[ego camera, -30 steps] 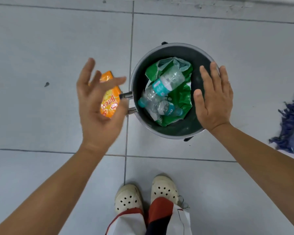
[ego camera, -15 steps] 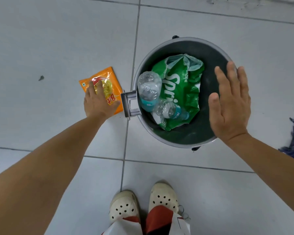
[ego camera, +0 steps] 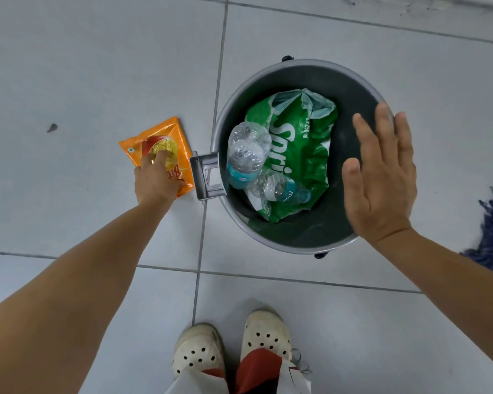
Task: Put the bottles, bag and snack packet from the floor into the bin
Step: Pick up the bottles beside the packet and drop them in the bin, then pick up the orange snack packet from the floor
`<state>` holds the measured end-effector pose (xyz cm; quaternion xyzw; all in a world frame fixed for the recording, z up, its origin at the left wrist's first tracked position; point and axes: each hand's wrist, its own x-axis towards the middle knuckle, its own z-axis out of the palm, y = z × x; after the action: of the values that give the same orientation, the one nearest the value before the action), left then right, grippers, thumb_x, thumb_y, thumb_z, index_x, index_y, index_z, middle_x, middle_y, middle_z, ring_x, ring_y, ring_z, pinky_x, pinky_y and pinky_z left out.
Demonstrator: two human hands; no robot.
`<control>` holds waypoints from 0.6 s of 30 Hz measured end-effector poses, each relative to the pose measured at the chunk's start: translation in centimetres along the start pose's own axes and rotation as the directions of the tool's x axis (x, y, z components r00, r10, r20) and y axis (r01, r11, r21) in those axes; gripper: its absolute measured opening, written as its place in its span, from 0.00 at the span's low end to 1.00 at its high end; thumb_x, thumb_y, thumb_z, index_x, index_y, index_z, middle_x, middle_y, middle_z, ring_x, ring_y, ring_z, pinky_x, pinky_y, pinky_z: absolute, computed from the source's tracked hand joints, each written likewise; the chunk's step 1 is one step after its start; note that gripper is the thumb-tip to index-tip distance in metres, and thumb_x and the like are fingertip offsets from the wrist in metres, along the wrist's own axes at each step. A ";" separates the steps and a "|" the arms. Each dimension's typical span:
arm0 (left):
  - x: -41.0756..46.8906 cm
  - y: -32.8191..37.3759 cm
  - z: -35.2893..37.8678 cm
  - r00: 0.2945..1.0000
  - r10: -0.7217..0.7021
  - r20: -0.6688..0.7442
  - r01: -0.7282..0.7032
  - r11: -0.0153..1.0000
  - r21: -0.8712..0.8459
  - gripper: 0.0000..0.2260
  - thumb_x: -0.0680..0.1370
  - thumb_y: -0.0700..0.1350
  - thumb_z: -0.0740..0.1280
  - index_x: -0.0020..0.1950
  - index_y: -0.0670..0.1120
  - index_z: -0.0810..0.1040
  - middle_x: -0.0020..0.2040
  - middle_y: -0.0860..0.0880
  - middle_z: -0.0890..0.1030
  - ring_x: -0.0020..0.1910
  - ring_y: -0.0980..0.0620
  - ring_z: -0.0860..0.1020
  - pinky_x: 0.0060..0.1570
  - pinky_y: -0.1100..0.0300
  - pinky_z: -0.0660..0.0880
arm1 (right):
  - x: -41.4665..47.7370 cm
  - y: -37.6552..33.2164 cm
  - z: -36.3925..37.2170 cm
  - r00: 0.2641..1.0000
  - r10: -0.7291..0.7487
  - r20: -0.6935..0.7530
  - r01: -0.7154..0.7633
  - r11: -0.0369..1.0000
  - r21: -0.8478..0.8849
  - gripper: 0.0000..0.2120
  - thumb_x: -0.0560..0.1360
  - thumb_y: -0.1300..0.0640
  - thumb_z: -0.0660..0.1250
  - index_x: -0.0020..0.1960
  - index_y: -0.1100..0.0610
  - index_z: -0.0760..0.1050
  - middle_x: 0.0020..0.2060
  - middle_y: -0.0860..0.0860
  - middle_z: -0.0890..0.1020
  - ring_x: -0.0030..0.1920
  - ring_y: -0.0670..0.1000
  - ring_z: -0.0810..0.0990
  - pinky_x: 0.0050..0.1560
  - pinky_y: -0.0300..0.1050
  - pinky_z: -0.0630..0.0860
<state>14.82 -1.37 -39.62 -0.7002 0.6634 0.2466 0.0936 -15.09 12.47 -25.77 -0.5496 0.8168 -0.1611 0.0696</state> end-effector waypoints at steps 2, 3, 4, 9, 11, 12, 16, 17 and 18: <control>-0.3 -0.1 0.2 1.000 0.002 -0.008 -0.003 0.998 -0.064 0.26 0.75 0.42 0.71 0.72 0.47 0.68 0.72 0.41 0.69 0.67 0.35 0.71 0.63 0.39 0.72 | 0.0 0.0 0.0 1.000 0.005 -0.001 -0.005 1.000 0.001 0.38 0.78 0.34 0.36 0.76 0.56 0.62 0.77 0.56 0.59 0.77 0.58 0.52 0.70 0.59 0.63; -0.5 -0.2 0.3 1.000 0.008 -0.011 -0.009 0.996 -0.084 0.25 0.76 0.41 0.70 0.72 0.47 0.68 0.71 0.41 0.69 0.67 0.35 0.72 0.63 0.39 0.72 | 0.0 0.0 0.0 1.000 0.005 -0.003 -0.005 1.000 0.001 0.38 0.78 0.34 0.36 0.76 0.56 0.62 0.77 0.56 0.59 0.77 0.58 0.52 0.70 0.59 0.63; -0.6 -0.4 0.2 1.000 0.009 -0.022 -0.011 0.994 -0.108 0.24 0.77 0.40 0.70 0.72 0.47 0.68 0.70 0.41 0.70 0.66 0.35 0.72 0.63 0.40 0.73 | 0.0 -0.1 0.0 1.000 0.003 -0.005 -0.003 1.000 0.002 0.38 0.78 0.34 0.36 0.75 0.56 0.62 0.77 0.57 0.59 0.77 0.58 0.52 0.70 0.60 0.63; -2.1 -0.3 -2.7 0.971 -0.199 -0.129 0.109 0.856 -0.505 0.18 0.74 0.36 0.67 0.63 0.50 0.76 0.63 0.45 0.77 0.58 0.43 0.78 0.52 0.56 0.77 | 0.0 0.0 0.0 1.000 0.006 -0.008 -0.006 1.000 0.004 0.38 0.78 0.34 0.36 0.75 0.57 0.62 0.77 0.56 0.60 0.77 0.59 0.53 0.71 0.61 0.61; -3.2 0.6 -5.9 0.953 -0.208 -0.219 0.025 0.777 -0.629 0.17 0.71 0.38 0.67 0.58 0.51 0.78 0.55 0.52 0.79 0.49 0.50 0.79 0.52 0.56 0.79 | 0.0 0.0 -0.1 1.000 0.017 -0.008 -0.017 1.000 0.002 0.38 0.78 0.34 0.36 0.75 0.57 0.62 0.76 0.57 0.60 0.77 0.59 0.53 0.72 0.61 0.61; -3.9 1.1 -7.9 0.948 -0.162 -0.274 -0.058 0.758 -0.650 0.17 0.70 0.40 0.67 0.56 0.53 0.78 0.52 0.56 0.78 0.46 0.54 0.78 0.52 0.56 0.80 | 0.0 -0.1 -0.2 1.000 0.021 -0.003 -0.021 1.000 0.005 0.38 0.78 0.34 0.35 0.75 0.57 0.62 0.76 0.57 0.60 0.77 0.59 0.53 0.72 0.61 0.60; -7.3 4.9 -16.3 0.913 0.088 -0.399 -0.348 0.680 -0.645 0.18 0.68 0.47 0.73 0.50 0.67 0.74 0.51 0.67 0.77 0.45 0.65 0.78 0.41 0.63 0.79 | 0.1 -0.3 -0.3 1.000 0.019 0.017 -0.020 0.999 0.037 0.39 0.78 0.34 0.36 0.76 0.58 0.60 0.76 0.57 0.61 0.77 0.59 0.54 0.72 0.60 0.61; -8.3 6.4 -18.1 0.893 0.165 -0.419 -0.413 0.672 -0.615 0.18 0.69 0.49 0.73 0.52 0.68 0.74 0.53 0.67 0.78 0.46 0.66 0.78 0.38 0.67 0.77 | 0.1 -0.3 -0.4 1.000 0.021 0.019 -0.022 0.999 0.049 0.38 0.78 0.34 0.37 0.76 0.58 0.59 0.76 0.57 0.61 0.77 0.59 0.54 0.72 0.60 0.61; -9.2 7.8 -19.4 0.867 0.248 -0.432 -0.477 0.662 -0.578 0.17 0.70 0.49 0.73 0.54 0.67 0.74 0.56 0.66 0.78 0.48 0.64 0.79 0.37 0.69 0.75 | 0.1 -0.3 -0.4 0.999 0.025 0.022 -0.026 0.998 0.065 0.38 0.78 0.35 0.37 0.77 0.58 0.58 0.76 0.57 0.60 0.77 0.59 0.54 0.72 0.60 0.61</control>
<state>11.49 -2.90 -17.08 -0.5673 0.6637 0.3656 -0.3225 -14.99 12.34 -25.24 -0.5381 0.8173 -0.1809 0.0982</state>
